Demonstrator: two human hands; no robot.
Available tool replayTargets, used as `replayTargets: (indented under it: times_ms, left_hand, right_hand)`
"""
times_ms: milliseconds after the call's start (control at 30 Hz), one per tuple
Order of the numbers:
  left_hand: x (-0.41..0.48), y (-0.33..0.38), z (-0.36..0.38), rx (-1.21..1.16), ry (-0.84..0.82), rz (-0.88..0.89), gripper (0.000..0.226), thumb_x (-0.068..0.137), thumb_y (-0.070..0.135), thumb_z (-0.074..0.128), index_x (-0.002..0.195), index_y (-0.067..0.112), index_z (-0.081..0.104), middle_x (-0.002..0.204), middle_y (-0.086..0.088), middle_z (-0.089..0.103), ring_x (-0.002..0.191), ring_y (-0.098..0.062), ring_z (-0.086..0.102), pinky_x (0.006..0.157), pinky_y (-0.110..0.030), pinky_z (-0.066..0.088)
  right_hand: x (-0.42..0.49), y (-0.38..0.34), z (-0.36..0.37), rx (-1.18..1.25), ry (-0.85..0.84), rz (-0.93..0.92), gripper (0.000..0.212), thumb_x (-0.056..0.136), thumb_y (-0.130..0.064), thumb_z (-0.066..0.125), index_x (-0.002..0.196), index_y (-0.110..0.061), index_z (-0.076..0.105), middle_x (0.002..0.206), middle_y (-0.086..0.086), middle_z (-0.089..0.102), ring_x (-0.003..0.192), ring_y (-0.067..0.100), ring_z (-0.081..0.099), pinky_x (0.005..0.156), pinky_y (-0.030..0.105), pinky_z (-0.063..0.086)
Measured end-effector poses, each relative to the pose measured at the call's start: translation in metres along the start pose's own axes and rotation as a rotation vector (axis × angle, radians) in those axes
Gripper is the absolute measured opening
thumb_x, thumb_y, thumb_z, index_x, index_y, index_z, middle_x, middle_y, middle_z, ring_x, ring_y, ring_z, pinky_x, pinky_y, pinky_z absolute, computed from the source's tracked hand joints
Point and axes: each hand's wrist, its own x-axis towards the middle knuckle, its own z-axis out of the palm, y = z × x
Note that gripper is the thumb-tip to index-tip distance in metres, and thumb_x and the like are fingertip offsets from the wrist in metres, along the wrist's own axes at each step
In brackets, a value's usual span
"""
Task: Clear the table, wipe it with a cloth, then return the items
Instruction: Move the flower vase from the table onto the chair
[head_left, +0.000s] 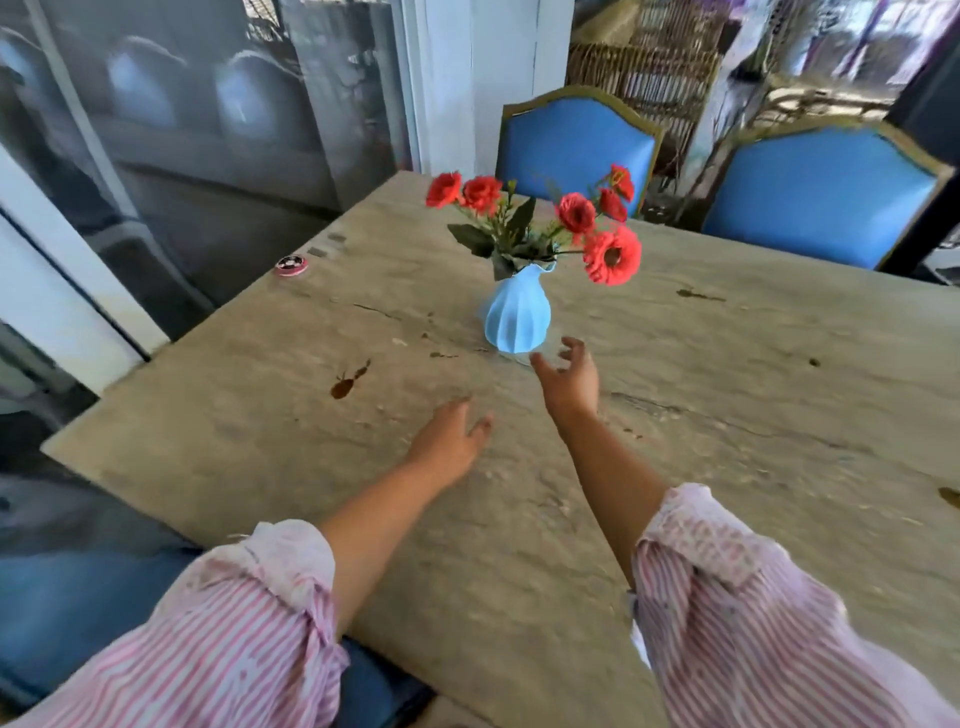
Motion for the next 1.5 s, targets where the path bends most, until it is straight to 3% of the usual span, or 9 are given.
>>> replayTargets:
  times_ms: [133,267,400,700,867,1000,1300,1500]
  left_hand:
    - [0.043,-0.028,0.002,0.154,-0.034,0.094,0.053,0.099,0.034,0.036,0.146,0.011,0.029,0.154,-0.014,0.026,0.143,-0.023,0.024,0.116,-0.033,0.025]
    - [0.071,-0.042,0.007,0.334,-0.103,0.084,0.054,0.101,0.035,0.025,0.151,0.020,0.012,0.161,-0.003,0.001,0.148,-0.023,0.004,0.117,-0.043,0.014]
    - [0.082,-0.054,0.015,0.342,-0.136,0.104,0.057,0.101,0.040,0.020,0.150,0.026,-0.005,0.159,0.002,-0.018,0.147,-0.023,-0.015,0.118,-0.045,-0.002]
    - [0.082,-0.056,0.013,0.321,-0.191,0.096,0.059,0.100,0.044,0.018,0.149,0.030,-0.012,0.156,0.006,-0.026,0.144,-0.020,-0.024,0.117,-0.045,-0.011]
    - [0.075,-0.028,-0.002,0.229,-0.197,0.001,0.060,0.099,0.043,0.026,0.151,0.018,0.010,0.161,-0.004,0.000,0.148,-0.024,0.000,0.119,-0.050,0.005]
    - [0.037,0.017,-0.006,0.101,-0.095,0.049,0.058,0.099,0.040,0.034,0.146,0.006,0.027,0.152,-0.016,0.032,0.140,-0.029,0.032,0.114,-0.038,0.027]
    - [-0.084,0.139,0.029,-0.017,-0.003,0.218,0.045,0.099,0.030,0.035,0.130,0.001,0.049,0.138,-0.020,0.050,0.127,-0.032,0.047,0.101,-0.033,0.037]
    - [-0.160,0.211,0.086,-0.065,-0.006,0.215,0.050,0.099,0.038,0.033,0.134,0.003,0.044,0.140,-0.019,0.047,0.130,-0.031,0.044,0.100,-0.031,0.036]
  right_hand:
    - [0.040,-0.009,0.032,-0.079,0.039,-0.028,0.069,0.079,-0.029,0.073,0.135,-0.004,0.041,0.135,0.015,0.049,0.126,0.029,0.045,0.101,0.036,0.037]
    - [0.068,-0.011,0.053,-0.107,0.029,-0.060,0.087,0.073,-0.031,0.079,0.143,-0.010,0.031,0.143,0.010,0.040,0.134,0.025,0.037,0.110,0.037,0.032]
    - [0.083,-0.008,0.067,-0.032,0.055,-0.046,0.099,0.067,-0.031,0.083,0.146,-0.016,0.024,0.147,0.006,0.032,0.137,0.021,0.031,0.113,0.035,0.030]
    - [0.068,-0.012,0.058,-0.035,0.099,-0.050,0.096,0.069,-0.030,0.082,0.145,-0.016,0.025,0.143,0.004,0.035,0.132,0.018,0.036,0.108,0.031,0.033]
    - [0.033,-0.020,0.020,-0.011,0.119,-0.056,0.096,0.068,-0.031,0.083,0.145,-0.017,0.026,0.141,0.004,0.037,0.131,0.018,0.037,0.106,0.032,0.035]
    - [-0.002,-0.026,-0.029,-0.048,0.131,-0.073,0.097,0.068,-0.037,0.082,0.145,-0.017,0.026,0.141,0.004,0.040,0.130,0.020,0.039,0.105,0.034,0.037]
    - [-0.089,-0.020,-0.191,-0.016,0.219,-0.086,0.097,0.065,-0.037,0.084,0.142,-0.011,0.032,0.136,0.007,0.047,0.125,0.023,0.047,0.099,0.032,0.040]
    - [-0.146,0.014,-0.311,-0.039,0.257,-0.103,0.087,0.066,-0.038,0.083,0.136,-0.011,0.039,0.128,0.005,0.053,0.116,0.022,0.052,0.082,0.026,0.039]
